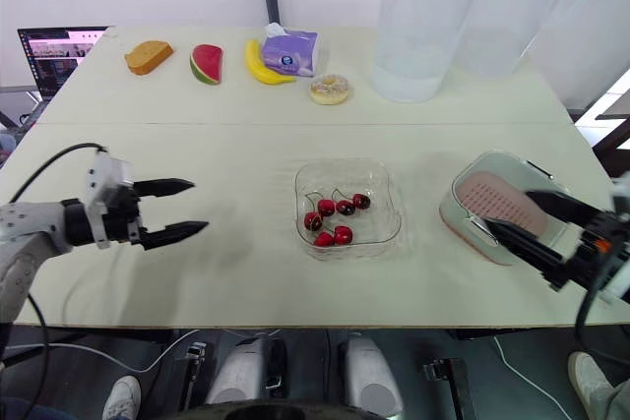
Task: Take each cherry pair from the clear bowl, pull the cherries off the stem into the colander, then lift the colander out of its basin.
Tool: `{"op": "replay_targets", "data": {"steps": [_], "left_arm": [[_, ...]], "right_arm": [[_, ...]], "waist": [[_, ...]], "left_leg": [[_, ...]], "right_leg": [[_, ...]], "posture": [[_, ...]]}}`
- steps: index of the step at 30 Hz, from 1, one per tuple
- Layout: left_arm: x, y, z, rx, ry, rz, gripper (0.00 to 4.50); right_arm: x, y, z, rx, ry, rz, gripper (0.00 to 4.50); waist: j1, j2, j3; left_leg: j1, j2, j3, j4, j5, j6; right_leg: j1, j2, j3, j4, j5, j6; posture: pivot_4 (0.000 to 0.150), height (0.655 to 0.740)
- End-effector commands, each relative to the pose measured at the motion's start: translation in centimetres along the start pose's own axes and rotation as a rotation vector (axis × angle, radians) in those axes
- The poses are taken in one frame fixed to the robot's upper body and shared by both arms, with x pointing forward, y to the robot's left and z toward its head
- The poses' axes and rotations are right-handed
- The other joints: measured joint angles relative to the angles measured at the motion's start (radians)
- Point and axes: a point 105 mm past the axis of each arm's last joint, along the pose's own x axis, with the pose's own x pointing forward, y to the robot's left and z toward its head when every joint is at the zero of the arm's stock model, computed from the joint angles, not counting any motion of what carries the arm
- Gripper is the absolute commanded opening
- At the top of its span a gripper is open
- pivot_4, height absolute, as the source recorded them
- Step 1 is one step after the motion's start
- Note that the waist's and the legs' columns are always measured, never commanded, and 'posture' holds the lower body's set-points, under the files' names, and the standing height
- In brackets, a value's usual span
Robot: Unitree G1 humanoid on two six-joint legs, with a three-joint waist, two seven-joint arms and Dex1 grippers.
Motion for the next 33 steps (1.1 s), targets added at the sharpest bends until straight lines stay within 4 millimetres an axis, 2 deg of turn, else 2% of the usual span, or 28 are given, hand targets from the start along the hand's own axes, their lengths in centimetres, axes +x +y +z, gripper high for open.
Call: {"op": "replay_targets", "data": {"steps": [1,3,6,10,14,17,22,26,33], "left_arm": [[0.9,-1.3,1.5,0.046,0.021,-0.088,4.5],[1.3,-1.6,2.5,0.047,0.017,-0.125,4.5],[1.7,-1.6,4.3,0.052,-0.011,-0.17,4.5],[2.2,-1.7,5.6,0.053,-0.019,-0.21,4.5],[2.3,-2.2,6.2,0.068,-0.01,-0.237,4.5],[2.5,-2.2,6.4,0.076,-0.011,-0.239,4.5],[2.9,-2.4,6.7,0.081,-0.027,-0.24,4.5],[2.9,-2.4,6.8,0.078,-0.032,-0.238,4.5],[3.0,-2.3,7.2,0.066,-0.045,-0.229,4.5]], "right_arm": [[2.2,2.0,1.8,-0.103,0.06,0.131,4.48],[3.7,3.0,2.5,-0.185,0.117,0.219,4.48],[6.7,3.5,1.7,-0.321,0.232,0.3,4.48],[10.5,2.5,0.9,-0.448,0.334,0.321,4.48],[12.8,1.2,0.5,-0.541,0.445,0.342,4.48],[14.2,1.1,0.5,-0.549,0.495,0.395,4.48],[15.9,0.0,-0.9,-0.568,0.588,0.439,4.48],[16.6,-0.7,-2.5,-0.603,0.67,0.462,4.48],[17.7,-0.5,-3.5,-0.596,0.711,0.485,4.48]], "waist": [[0.003,0.0,0.0],[0.006,0.0,0.0],[0.007,-0.001,0.002],[0.004,0.0,0.002],[0.006,0.0,0.002],[0.007,0.0,0.002],[0.008,0.0,0.002],[0.01,0.0,0.002],[0.008,0.0,0.002]], "left_leg": [[0.0,0.0,-0.001,0.0,0.0,0.0],[-0.001,0.0,-0.001,0.0,0.0,0.0],[-0.003,0.0,-0.001,0.0,0.0,0.0],[-0.003,-0.001,0.0,0.002,0.0,0.001],[-0.007,0.0,0.001,0.002,0.0,0.001],[-0.016,0.0,0.0,0.003,0.0,0.0],[-0.018,0.0,0.0,0.005,0.0,0.0],[-0.019,0.0,0.0,0.009,0.0,0.001],[-0.019,0.0,-0.001,0.019,-0.001,0.003]], "right_leg": [[0.001,0.001,0.0,0.0,0.0,0.0],[-0.001,0.001,0.0,0.0,0.0,0.0],[-0.003,0.0,-0.001,0.0,0.0,0.0],[-0.004,-0.001,0.0,0.0,0.0,0.0],[-0.009,0.0,0.0,0.001,0.0,-0.001],[-0.019,0.0,0.0,0.004,0.0,-0.001],[-0.02,0.0,0.0,0.005,0.0,-0.001],[-0.02,0.0,-0.001,0.007,0.0,-0.001],[-0.019,0.0,-0.001,0.016,0.0,0.0]], "posture": [[0.15,0.74],[0.15,0.74],[0.15,0.74],[0.15,0.74],[0.15,0.74],[0.15,0.74],[0.15,0.74],[0.15,0.74],[0.15,0.74]]}}
